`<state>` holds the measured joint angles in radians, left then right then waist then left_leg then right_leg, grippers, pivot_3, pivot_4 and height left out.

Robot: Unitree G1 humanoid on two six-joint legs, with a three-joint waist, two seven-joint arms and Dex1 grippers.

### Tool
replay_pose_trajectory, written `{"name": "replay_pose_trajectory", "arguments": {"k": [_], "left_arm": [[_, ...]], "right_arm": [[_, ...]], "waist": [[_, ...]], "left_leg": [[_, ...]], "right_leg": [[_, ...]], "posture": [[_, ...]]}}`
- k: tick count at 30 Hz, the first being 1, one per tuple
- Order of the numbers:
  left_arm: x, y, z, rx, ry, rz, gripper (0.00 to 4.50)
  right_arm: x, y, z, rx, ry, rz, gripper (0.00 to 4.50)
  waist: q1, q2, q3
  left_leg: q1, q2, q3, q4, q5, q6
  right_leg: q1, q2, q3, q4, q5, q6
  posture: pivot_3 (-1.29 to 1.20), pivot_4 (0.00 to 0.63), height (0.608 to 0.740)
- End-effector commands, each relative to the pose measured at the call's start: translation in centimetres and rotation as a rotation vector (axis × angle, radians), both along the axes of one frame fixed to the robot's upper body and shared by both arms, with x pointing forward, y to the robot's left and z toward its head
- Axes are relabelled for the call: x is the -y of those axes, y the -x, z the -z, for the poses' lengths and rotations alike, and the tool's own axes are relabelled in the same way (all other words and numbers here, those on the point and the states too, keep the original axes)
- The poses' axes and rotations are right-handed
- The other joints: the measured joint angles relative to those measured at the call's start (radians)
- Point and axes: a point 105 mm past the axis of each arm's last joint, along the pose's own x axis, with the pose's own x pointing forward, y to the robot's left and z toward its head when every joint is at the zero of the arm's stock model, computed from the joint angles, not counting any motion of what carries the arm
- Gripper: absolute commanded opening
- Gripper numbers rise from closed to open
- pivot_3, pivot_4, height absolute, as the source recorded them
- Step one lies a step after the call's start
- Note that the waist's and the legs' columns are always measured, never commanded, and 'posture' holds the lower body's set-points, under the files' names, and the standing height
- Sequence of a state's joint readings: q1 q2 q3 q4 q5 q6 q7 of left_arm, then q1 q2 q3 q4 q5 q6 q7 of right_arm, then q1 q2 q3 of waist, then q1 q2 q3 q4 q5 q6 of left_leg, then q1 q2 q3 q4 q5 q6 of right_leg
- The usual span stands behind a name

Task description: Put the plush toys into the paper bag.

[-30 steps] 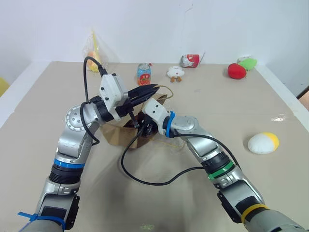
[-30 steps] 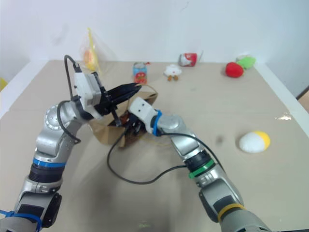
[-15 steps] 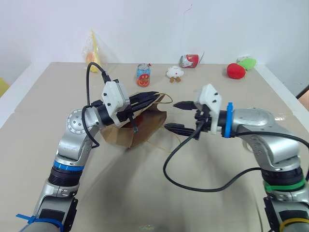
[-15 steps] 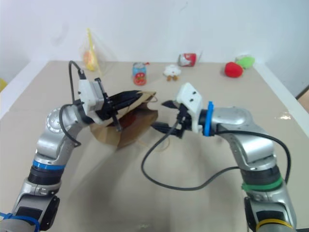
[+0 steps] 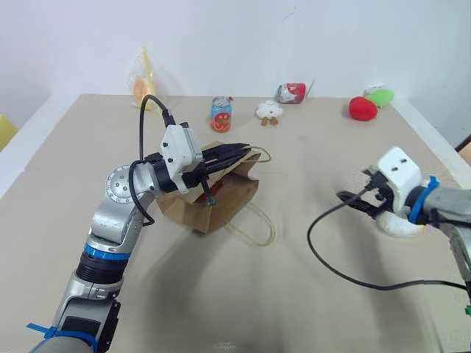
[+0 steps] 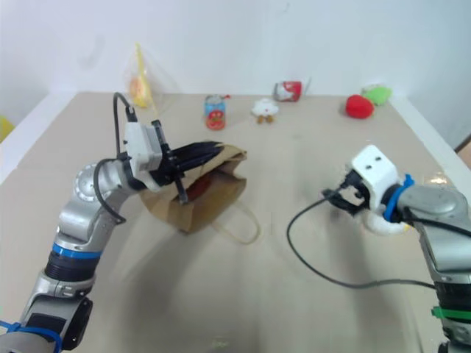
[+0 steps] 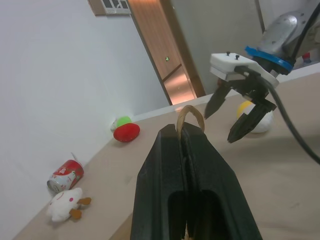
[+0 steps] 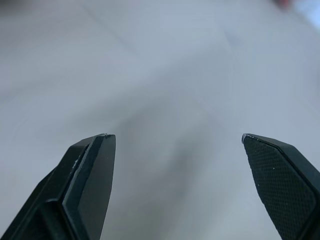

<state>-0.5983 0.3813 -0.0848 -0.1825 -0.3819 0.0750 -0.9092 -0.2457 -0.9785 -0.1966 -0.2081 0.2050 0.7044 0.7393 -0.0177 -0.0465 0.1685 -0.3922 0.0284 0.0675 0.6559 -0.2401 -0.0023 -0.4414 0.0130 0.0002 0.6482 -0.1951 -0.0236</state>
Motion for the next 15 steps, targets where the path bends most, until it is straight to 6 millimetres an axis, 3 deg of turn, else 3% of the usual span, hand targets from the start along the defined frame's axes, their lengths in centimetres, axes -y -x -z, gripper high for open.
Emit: {"name": "replay_pose_trajectory", "arguments": {"k": [1, 9, 15], "left_arm": [[0.2, 0.9, -0.9, 0.04, 0.015, 0.024, 0.0], [0.9, 1.3, -0.6, 0.023, 0.038, 0.033, 0.0], [1.2, 1.3, -0.6, 0.022, 0.041, 0.043, 0.0]], "right_arm": [[3.3, 1.4, -2.3, 0.062, 0.036, 0.142, 4.37], [7.9, 4.7, -1.4, 0.019, -0.017, 0.369, 4.37], [8.4, 4.9, 1.3, -0.003, -0.16, 0.47, 4.37]], "waist": [[0.0, 0.0, 0.0], [-0.001, 0.0, 0.0], [-0.004, 0.001, 0.0]], "left_leg": [[0.0, 0.0, 0.0, 0.0, 0.0, 0.0], [0.002, 0.0, 0.001, 0.0, 0.0, 0.0], [0.002, 0.0, 0.0, 0.0, 0.0, 0.0]], "right_leg": [[0.0, 0.0, 0.0, 0.0, 0.0, 0.0], [0.001, 0.0, 0.001, 0.0, 0.0, 0.001], [0.001, 0.001, 0.001, 0.0, 0.0, 0.001]], "posture": [[0.0, 0.15, 0.74], [0.0, 0.15, 0.74], [0.0, 0.15, 0.74]]}}
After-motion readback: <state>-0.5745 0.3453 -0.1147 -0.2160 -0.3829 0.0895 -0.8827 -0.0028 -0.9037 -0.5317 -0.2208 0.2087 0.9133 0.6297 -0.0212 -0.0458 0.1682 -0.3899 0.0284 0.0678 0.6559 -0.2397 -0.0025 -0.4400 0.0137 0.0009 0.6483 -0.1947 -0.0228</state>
